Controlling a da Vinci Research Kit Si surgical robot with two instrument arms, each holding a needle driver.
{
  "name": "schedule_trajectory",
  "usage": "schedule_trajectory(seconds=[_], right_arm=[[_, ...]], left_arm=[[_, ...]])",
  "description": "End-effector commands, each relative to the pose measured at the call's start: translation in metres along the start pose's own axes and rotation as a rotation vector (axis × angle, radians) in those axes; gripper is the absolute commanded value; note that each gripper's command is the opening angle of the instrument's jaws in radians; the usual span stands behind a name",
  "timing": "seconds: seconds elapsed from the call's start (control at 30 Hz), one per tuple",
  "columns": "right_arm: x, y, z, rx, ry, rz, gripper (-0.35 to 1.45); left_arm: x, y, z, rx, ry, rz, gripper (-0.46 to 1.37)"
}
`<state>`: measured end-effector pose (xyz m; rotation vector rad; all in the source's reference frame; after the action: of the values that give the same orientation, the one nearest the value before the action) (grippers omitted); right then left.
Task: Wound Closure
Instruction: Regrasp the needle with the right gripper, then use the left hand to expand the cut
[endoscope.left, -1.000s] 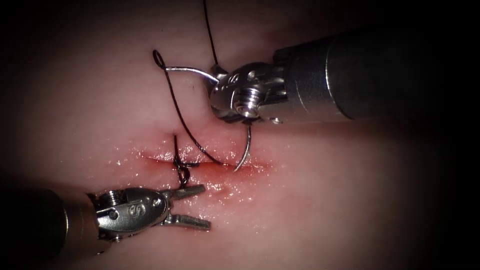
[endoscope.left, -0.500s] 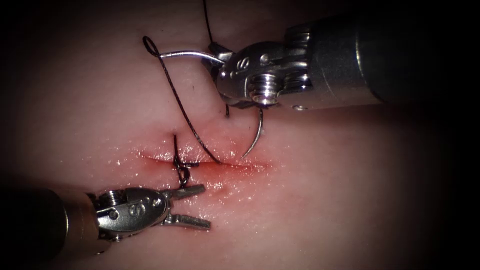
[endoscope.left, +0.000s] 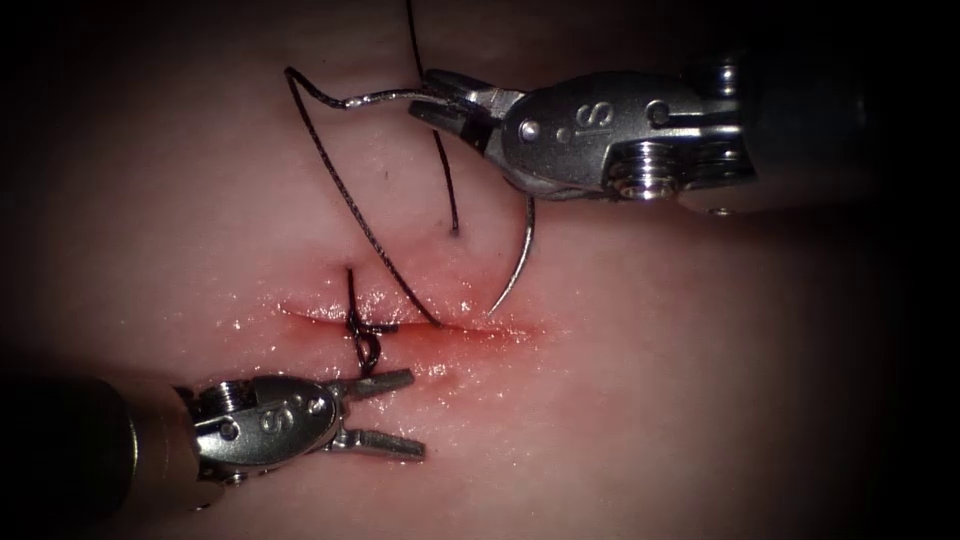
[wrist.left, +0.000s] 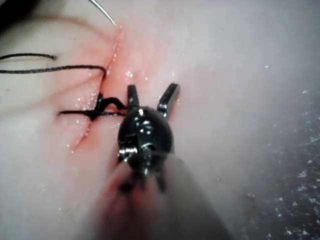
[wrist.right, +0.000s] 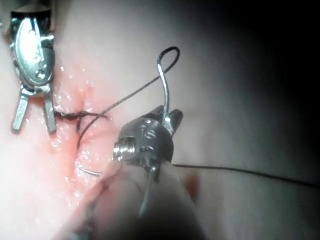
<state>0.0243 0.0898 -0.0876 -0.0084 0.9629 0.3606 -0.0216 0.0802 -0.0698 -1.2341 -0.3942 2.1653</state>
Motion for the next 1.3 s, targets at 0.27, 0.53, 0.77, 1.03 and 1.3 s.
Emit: schedule_trajectory(seconds=[0.27, 0.53, 0.77, 1.03, 1.3], right_arm=[[-0.0038, 0.0009, -0.0018, 0.207, 0.264, 0.128, -0.35], [-0.0049, 0.0013, -0.0012, 0.275, 0.508, 0.234, -0.35], [-0.0047, 0.001, -0.0007, 0.27, 0.62, 0.317, -0.35], [-0.0048, 0.0007, -0.0007, 0.255, 0.677, 0.4, -0.35], [-0.0051, 0.0003, -0.0005, 0.257, 0.697, 0.427, -0.35]], left_arm=[[0.0006, -0.0005, 0.0002, -0.005, 0.011, 0.009, 0.49], [0.0033, -0.0011, -0.0001, -0.019, 0.004, 0.022, 0.45], [0.0048, -0.0016, 0.0003, -0.02, 0.002, 0.015, 0.48], [0.0051, -0.0023, 0.0006, -0.011, 0.021, 0.003, 0.53], [0.0051, -0.0023, 0.0005, -0.01, 0.039, -0.01, 0.54]])
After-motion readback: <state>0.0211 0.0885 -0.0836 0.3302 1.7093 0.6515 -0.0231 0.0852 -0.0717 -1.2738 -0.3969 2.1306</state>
